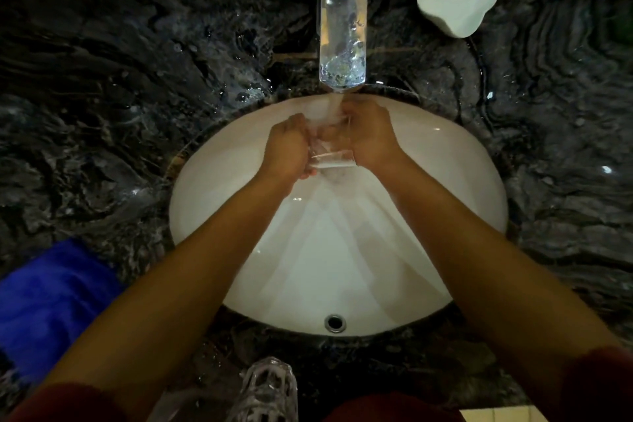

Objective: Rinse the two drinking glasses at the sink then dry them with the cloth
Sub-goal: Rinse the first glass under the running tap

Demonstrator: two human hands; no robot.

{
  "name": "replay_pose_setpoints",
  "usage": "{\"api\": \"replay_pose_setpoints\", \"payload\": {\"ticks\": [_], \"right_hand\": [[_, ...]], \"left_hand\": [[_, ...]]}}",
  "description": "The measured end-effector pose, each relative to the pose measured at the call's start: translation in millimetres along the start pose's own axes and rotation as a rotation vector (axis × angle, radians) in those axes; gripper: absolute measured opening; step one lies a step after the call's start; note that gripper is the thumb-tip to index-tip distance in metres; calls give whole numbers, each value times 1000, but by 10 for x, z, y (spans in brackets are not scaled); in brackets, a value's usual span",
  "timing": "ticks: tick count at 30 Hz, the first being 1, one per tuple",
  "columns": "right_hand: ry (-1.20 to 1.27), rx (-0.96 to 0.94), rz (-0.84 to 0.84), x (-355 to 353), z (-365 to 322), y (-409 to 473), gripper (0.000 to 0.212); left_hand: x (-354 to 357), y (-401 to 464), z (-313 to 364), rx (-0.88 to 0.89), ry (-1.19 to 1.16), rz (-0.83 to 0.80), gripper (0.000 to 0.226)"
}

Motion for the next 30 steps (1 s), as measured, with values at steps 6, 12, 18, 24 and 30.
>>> {"api": "replay_pose_setpoints", "payload": {"ticks": [6, 12, 18, 24, 30], "right_hand": [[798, 657, -349, 475, 320, -429, 26], [629, 603, -492, 412, 399, -478, 14], [680, 468, -316, 18, 260, -288, 11], [567, 447, -159, 178, 44, -373, 32], [948, 555, 157, 394, -14, -483, 57]], "left_hand": [[-44, 19, 324, 458, 367, 62, 25], [-16, -141, 240, 554, 181, -56, 26], [-104, 17, 114, 241, 117, -209, 42], [38, -153, 5, 144, 154, -408, 61], [193, -105, 15, 131, -80, -250, 46]]}}
Point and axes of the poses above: each hand's wrist, its own y-axis towards the middle knuckle, its own x-axis out of the palm, z = x × y, the point moved 7 cm from there along y, towards the middle knuckle, and after that the axes turned 1 degree about y, right-handed, at the moved point
